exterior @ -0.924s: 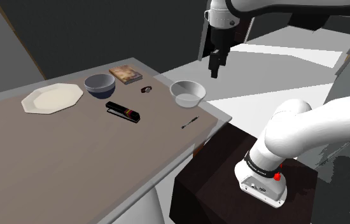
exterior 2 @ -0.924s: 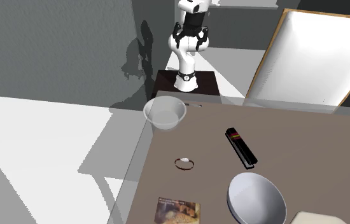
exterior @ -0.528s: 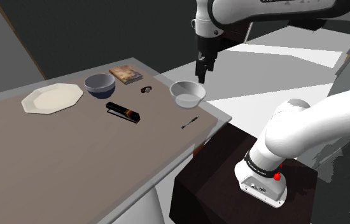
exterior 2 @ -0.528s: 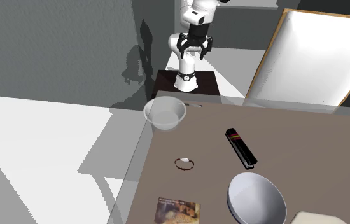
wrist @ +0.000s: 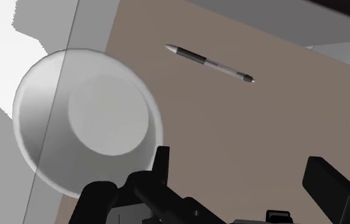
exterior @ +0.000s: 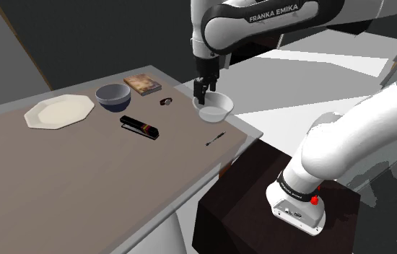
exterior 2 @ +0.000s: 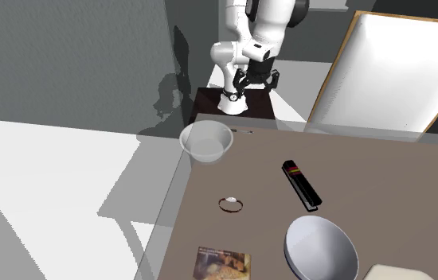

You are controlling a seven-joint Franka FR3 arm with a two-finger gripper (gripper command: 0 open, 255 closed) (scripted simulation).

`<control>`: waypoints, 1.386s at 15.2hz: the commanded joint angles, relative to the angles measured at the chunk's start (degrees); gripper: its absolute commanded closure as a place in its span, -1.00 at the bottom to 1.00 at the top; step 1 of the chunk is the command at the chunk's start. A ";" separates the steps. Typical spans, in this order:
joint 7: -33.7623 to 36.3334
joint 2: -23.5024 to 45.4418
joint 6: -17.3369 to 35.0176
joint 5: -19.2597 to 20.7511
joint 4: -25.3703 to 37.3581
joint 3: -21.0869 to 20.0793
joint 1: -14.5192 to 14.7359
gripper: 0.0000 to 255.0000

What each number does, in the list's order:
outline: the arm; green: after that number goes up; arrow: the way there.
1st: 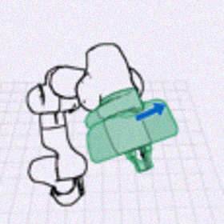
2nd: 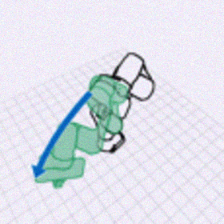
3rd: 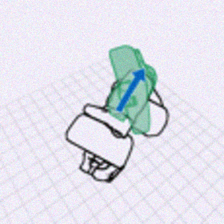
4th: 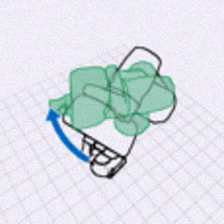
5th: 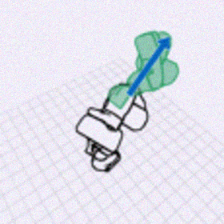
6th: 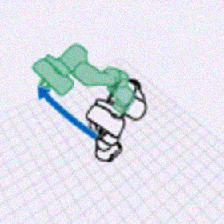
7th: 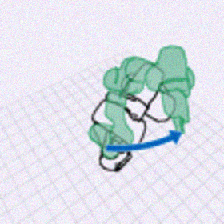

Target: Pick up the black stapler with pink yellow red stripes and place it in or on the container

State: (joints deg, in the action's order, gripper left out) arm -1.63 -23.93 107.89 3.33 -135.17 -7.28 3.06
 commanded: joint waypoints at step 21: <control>8.66 45.34 17.93 3.49 30.93 -4.96 5.08 -1.00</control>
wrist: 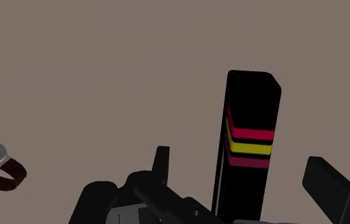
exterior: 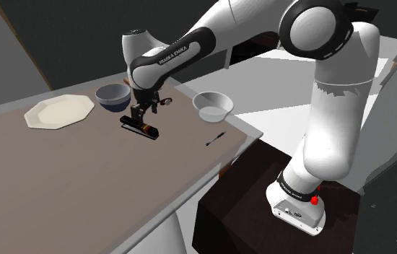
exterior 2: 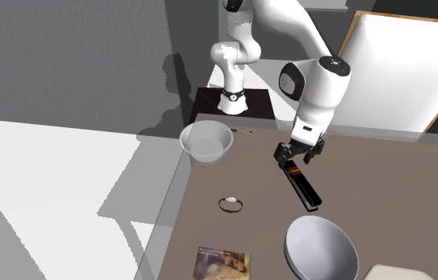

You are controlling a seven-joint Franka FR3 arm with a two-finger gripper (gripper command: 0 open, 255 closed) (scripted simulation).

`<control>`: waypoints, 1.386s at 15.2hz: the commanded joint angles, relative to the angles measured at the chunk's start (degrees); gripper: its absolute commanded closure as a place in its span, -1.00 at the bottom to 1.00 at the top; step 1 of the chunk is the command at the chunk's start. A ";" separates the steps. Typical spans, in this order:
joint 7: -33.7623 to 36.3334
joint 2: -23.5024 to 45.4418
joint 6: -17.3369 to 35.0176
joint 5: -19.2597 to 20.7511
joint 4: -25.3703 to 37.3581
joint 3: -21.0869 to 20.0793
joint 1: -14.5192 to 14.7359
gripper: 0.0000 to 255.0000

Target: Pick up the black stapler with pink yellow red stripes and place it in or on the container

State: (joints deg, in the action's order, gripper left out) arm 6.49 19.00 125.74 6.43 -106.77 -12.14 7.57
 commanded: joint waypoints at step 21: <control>1.63 11.09 4.39 1.96 7.28 0.45 2.05 1.00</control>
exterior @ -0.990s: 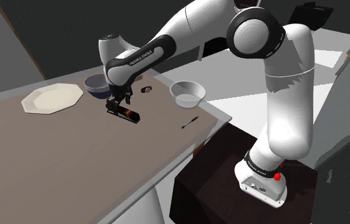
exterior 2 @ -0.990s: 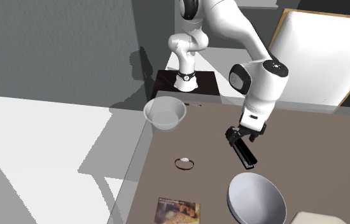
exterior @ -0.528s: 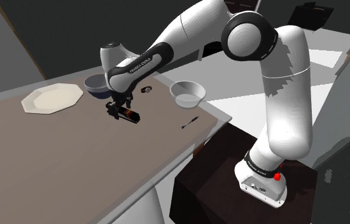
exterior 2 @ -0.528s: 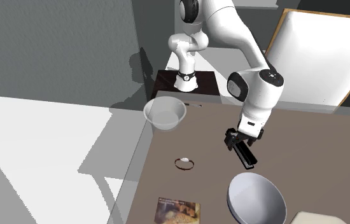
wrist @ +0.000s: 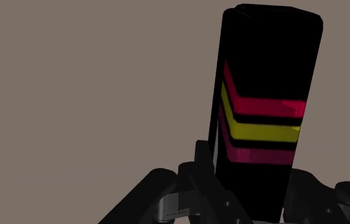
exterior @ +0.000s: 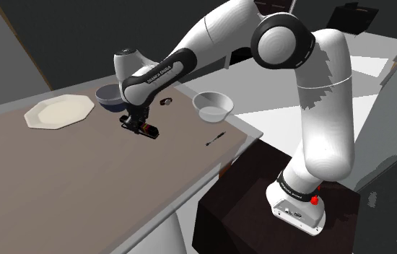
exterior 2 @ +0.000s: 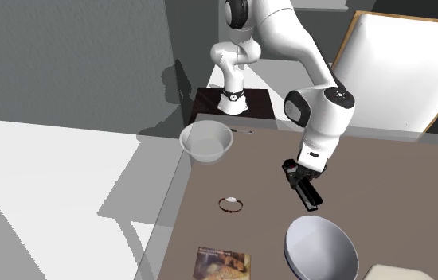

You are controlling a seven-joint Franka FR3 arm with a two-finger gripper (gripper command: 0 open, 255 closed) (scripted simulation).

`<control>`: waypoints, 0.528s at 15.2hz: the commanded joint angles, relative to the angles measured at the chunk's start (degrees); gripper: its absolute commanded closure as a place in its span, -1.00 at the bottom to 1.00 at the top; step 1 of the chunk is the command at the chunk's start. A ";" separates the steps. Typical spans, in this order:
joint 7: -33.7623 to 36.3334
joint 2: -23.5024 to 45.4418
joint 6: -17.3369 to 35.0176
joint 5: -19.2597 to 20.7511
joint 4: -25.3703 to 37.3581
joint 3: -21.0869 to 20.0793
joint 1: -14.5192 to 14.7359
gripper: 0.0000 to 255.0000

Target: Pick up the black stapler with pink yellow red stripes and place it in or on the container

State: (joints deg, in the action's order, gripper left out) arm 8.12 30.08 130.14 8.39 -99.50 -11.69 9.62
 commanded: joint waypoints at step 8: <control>-0.08 -0.43 -0.57 -0.12 0.14 -0.07 -0.05 1.00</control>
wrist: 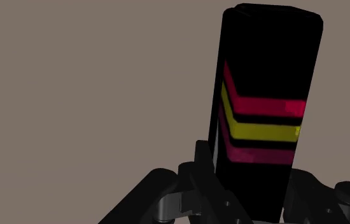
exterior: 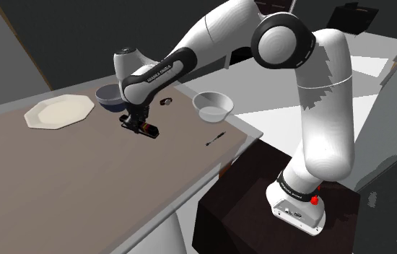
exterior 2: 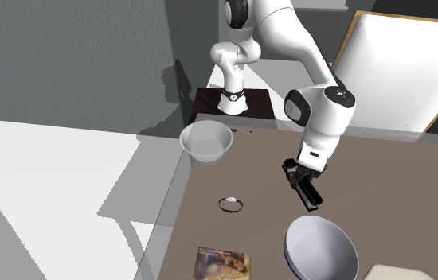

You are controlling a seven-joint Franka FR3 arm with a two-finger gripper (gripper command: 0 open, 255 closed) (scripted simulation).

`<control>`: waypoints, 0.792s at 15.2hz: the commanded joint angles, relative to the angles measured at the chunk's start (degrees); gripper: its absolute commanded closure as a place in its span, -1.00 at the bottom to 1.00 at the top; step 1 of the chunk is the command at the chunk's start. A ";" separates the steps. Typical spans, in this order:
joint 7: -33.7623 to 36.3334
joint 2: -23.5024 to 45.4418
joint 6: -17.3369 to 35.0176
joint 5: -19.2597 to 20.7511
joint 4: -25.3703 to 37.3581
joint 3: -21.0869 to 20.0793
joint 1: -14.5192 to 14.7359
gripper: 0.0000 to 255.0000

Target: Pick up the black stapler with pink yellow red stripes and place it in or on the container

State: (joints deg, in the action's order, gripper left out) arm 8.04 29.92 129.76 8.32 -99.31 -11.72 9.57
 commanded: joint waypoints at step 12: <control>-0.89 -4.85 -7.43 -1.39 2.70 -0.78 -0.43 1.00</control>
State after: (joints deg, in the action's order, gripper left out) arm 7.17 25.50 122.95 7.05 -96.80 -12.43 9.14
